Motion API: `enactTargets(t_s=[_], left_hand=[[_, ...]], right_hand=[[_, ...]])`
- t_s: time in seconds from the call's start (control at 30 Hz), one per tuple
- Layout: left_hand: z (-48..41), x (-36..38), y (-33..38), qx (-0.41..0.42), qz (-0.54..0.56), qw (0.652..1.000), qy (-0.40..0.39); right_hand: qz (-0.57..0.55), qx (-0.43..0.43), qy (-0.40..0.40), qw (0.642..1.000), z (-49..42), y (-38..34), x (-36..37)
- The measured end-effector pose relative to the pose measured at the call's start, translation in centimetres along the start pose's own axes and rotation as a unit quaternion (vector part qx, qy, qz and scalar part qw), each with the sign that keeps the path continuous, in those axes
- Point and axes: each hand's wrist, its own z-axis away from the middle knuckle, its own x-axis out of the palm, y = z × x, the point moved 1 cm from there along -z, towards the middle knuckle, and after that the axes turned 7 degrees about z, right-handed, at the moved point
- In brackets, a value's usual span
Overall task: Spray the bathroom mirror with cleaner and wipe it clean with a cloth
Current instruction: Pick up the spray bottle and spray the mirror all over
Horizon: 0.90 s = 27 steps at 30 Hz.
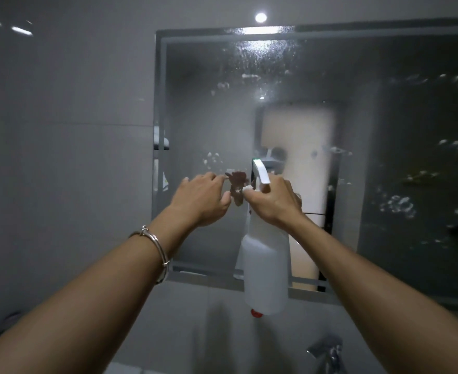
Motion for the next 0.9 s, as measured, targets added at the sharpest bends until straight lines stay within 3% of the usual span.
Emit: enactTargets(t_s=[0.17, 0.9], left_hand=[[0.8, -0.5, -3.3, -0.012, -0.015, 1.0, -0.001], [3.8, -2.1, -14.3, -0.093, -0.038, 0.994, 0.037]], right_hand=[[-0.012, -0.045, -0.013, 0.999, -0.4, -2.4, 3.1], [-0.037, -0.048, -0.039, 0.997, -0.7, -9.8, 10.9]])
